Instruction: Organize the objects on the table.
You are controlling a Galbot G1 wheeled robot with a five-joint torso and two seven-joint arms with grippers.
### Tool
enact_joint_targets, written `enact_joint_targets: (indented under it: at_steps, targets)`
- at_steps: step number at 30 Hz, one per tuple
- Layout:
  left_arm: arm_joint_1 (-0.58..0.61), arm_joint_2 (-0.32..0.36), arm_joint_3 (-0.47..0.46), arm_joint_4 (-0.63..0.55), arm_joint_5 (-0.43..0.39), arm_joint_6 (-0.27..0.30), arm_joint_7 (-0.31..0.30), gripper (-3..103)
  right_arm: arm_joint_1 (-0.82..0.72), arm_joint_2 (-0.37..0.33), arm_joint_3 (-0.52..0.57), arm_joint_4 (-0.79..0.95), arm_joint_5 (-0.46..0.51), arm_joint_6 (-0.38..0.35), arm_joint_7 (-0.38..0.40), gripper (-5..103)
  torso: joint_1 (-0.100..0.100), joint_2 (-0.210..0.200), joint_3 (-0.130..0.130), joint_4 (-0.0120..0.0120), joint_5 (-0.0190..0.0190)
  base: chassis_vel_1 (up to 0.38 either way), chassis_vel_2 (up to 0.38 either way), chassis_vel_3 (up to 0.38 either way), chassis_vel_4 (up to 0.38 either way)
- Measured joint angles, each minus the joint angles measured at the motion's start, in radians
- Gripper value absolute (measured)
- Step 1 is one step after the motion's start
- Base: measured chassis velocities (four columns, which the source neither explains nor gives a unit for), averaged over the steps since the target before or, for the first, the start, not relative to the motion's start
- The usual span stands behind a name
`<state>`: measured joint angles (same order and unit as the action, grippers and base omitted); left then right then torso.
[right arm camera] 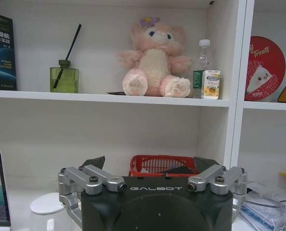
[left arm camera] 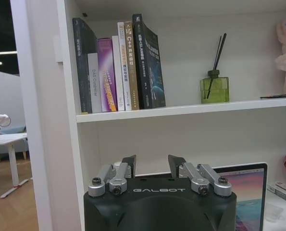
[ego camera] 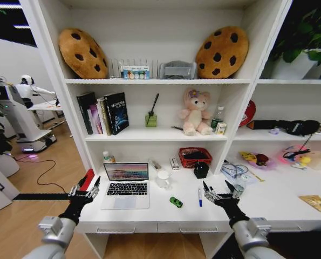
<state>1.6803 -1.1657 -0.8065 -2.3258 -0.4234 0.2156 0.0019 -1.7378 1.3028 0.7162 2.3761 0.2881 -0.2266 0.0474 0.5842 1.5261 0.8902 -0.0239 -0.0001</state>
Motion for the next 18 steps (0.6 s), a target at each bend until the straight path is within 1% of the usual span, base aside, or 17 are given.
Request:
enact_joint_targets:
  at_steps: [1, 2, 5, 6, 7, 8, 9, 11, 12, 13, 15, 16, 18]
  targets:
    - [-0.003, 0.013, 0.0, 0.004, -0.016, 0.008, -0.004, 39, 0.007, -0.002, 0.0, -0.006, 0.004, -0.002, 0.0, 100, 0.0, 0.0, 0.0, 0.0, 0.0001, 0.0, 0.0, 0.0, 0.0]
    - [-0.003, 0.013, 0.0, 0.004, -0.016, 0.008, -0.004, 39, 0.007, -0.002, 0.0, -0.006, 0.004, -0.002, 0.0, 100, 0.0, 0.0, 0.0, 0.0, 0.0001, 0.0, 0.0, 0.0, 0.0]
    - [-0.019, 0.045, 0.01, 0.024, -0.042, 0.019, -0.005, 23, 0.026, -0.01, -0.001, -0.026, 0.019, -0.008, 0.0, 100, 0.0, 0.0, 0.0, 0.0003, 0.0001, 0.0, 0.0, 0.0, 0.0]
    - [-0.019, 0.045, 0.01, 0.024, -0.042, 0.019, -0.005, 23, 0.026, -0.01, -0.001, -0.026, 0.019, -0.008, 0.0, 100, 0.0, 0.0, 0.0, 0.0003, 0.0001, 0.0, 0.0, 0.0, 0.0]
    - [-0.026, 0.053, 0.017, 0.03, -0.049, 0.021, -0.006, 18, 0.03, -0.013, -0.001, -0.03, 0.023, -0.01, 0.0, 100, 0.0, 0.0, 0.0, 0.0003, 0.0, 0.0, 0.0, 0.0, 0.0]
    - [-0.026, 0.053, 0.017, 0.03, -0.049, 0.021, -0.006, 18, 0.03, -0.013, -0.001, -0.03, 0.023, -0.01, 0.0, 100, 0.0, 0.0, 0.0, 0.0003, 0.0, 0.0, 0.0, 0.0, 0.0]
    - [-0.046, 0.07, 0.033, 0.039, -0.066, 0.032, -0.015, 12, 0.038, -0.02, -0.002, -0.039, 0.033, -0.016, 0.0, 100, 0.0, 0.0, 0.0, 0.0003, 0.0, 0.0, 0.0, 0.0, 0.0]
    - [-0.097, 0.095, 0.073, 0.055, -0.103, 0.06, -0.05, 3, 0.052, -0.031, -0.002, -0.054, 0.04, -0.02, 0.001, 100, 0.0, 0.0, 0.0, 0.0002, 0.0001, 0.0, 0.0, 0.0, 0.0]
    - [-0.133, 0.108, 0.107, 0.068, -0.125, 0.077, -0.078, 1, 0.062, -0.036, -0.002, -0.063, 0.042, -0.022, 0.001, 100, 0.0, 0.0, 0.0, 0.0001, 0.0002, 0.0, 0.0, 0.0, 0.0]
    - [-0.133, 0.108, 0.107, 0.068, -0.125, 0.077, -0.078, 1, 0.062, -0.036, -0.002, -0.063, 0.042, -0.022, 0.001, 100, 0.0, 0.0, 0.0, 0.0001, 0.0002, 0.0, 0.0, 0.0, 0.0]
    - [-0.203, 0.134, 0.186, 0.096, -0.163, 0.111, -0.146, 0, 0.08, -0.044, -0.005, -0.079, 0.047, -0.026, 0.001, 100, 0.0, 0.0, 0.0, -0.0001, 0.0002, 0.0, 0.0, 0.0, 0.0]
    - [-0.203, 0.134, 0.186, 0.096, -0.163, 0.111, -0.146, 0, 0.08, -0.044, -0.005, -0.079, 0.047, -0.026, 0.001, 100, 0.0, 0.0, 0.0, -0.0001, 0.0002, 0.0, 0.0, 0.0, 0.0]
    - [-0.293, 0.154, 0.273, 0.138, -0.198, 0.14, -0.211, 0, 0.101, -0.052, -0.006, -0.095, 0.054, -0.034, 0.004, 100, 0.0, 0.0, 0.0, 0.0, 0.0001, 0.0, 0.0, 0.0, 0.0]
